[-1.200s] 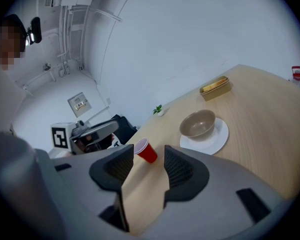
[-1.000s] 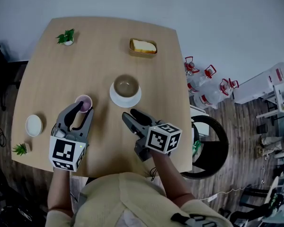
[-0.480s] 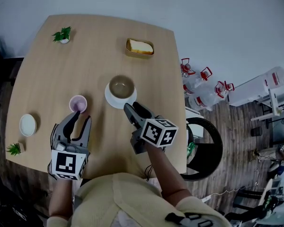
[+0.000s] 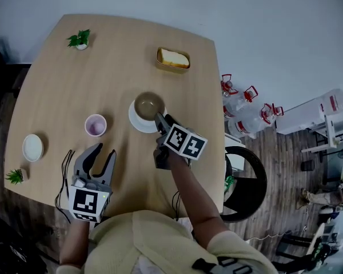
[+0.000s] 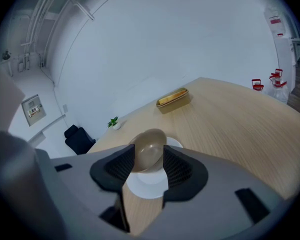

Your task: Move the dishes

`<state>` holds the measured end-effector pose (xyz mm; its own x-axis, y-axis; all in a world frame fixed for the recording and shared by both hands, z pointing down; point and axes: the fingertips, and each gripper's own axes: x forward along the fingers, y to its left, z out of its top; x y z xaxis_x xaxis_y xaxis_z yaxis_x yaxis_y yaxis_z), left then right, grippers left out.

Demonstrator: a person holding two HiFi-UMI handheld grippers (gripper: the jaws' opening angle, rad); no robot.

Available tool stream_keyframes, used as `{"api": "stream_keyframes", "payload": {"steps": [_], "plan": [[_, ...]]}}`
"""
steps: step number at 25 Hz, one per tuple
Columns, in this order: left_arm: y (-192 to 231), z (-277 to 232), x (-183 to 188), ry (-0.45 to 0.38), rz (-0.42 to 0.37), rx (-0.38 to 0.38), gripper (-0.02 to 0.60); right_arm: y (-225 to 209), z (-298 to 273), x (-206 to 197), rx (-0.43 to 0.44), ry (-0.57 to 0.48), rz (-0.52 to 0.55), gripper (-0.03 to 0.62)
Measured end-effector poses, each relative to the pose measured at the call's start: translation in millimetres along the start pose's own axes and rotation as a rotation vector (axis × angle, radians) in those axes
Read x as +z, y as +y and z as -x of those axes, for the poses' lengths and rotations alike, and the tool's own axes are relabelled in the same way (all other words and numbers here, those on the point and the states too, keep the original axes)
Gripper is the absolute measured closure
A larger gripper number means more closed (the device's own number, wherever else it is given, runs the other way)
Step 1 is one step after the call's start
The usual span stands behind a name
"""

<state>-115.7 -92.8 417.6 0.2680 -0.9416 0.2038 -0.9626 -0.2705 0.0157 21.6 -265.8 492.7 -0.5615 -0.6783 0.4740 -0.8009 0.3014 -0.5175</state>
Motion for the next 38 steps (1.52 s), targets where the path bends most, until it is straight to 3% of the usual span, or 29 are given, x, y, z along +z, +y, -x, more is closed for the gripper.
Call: {"api": "stream_keyframes", "payload": {"steps": [5,11,14,18,25,38], "plan": [[-6.1,3.0,-1.3,0.032,0.026,-0.027,0.44,-15.1,-22.8,0.9,-0.064,0.013,-0.052,0.413],[-5.1,7.6,0.0,0.027,0.003,-0.034,0.44,-26.9,-38.0,-1.7,-0.145,0.054,-0.082,0.446],[-0.7,12.4,-3.0,0.03,0.0,-0.021,0.44,-35.0,-39.4,-5.1,-0.21,0.069,-0.117,0.521],[4.1,17.2,-6.6,0.034,-0.003,-0.003,0.44,-35.6,-39.9,-2.4,-0.233,0.051,-0.139,0.56],[14.3,27.0,-6.5,0.032,-0.006,0.03,0.44,-21.9,-31.5,0.7,-0.18,0.037,-0.131,0.565],[20.1,35.4,-11.2,0.045,0.04,0.058,0.44,32.0,9.1,-10.2,0.039,0.12,0.022,0.565]]}}
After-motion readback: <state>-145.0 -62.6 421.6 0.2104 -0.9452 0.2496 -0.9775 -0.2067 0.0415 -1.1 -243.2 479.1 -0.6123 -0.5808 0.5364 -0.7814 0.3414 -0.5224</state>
